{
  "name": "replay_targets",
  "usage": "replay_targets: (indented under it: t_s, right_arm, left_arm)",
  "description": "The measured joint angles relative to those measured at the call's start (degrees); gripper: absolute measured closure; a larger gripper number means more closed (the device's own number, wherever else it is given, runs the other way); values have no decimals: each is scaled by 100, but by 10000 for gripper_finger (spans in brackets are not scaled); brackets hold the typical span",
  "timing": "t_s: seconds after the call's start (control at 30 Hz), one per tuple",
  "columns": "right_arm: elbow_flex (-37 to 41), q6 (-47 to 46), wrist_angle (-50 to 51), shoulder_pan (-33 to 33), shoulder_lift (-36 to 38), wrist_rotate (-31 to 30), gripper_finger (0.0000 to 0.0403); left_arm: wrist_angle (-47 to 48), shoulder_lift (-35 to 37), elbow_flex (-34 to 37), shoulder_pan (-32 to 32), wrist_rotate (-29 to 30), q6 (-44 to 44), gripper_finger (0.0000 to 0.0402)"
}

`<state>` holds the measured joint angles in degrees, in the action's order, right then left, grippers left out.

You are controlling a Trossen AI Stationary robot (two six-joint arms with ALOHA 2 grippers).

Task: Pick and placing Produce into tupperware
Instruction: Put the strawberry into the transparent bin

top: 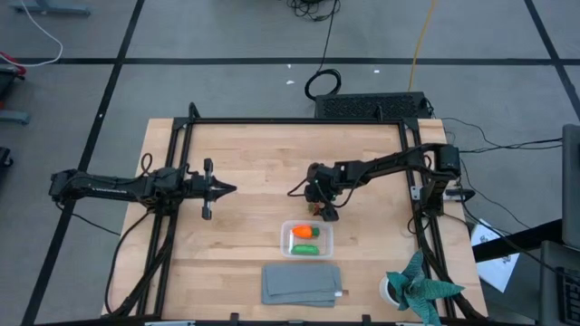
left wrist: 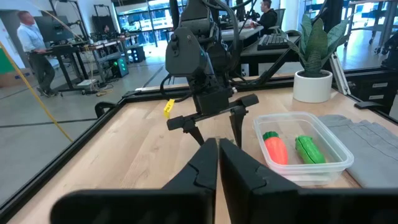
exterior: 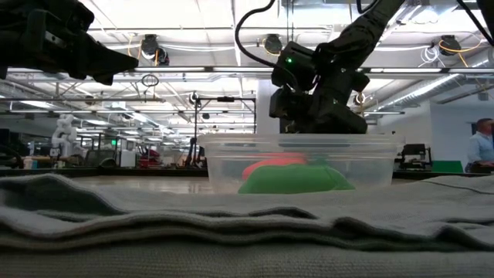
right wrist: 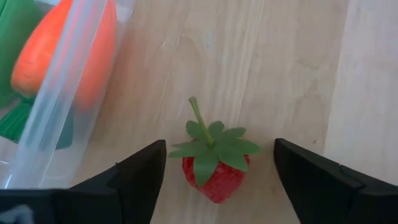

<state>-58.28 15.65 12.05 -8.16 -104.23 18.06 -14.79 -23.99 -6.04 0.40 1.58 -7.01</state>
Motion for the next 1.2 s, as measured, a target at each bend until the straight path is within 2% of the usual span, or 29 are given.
replay_targets:
  t_s: [0.2,0.53,0.67,0.93,1.2]
  right_arm:
    - [-4,10,29,75,-4,-5,160]
    - [-71,-91,356,78,-4,14,238]
    - [-151,-124,447,78,-6,12,260]
    - [-422,-128,622,78,-6,14,266]
    - [-615,-137,780,78,82,12,266]
  left_arm:
    - [0,0,1,1,0,0,375]
    - [0,0,1,1,0,0,400]
    - [0,0,1,-1,-1,0,391]
    - [0,0,1,-1,-2,70,374]
    - [-1,0,1,-1,-2,77,393]
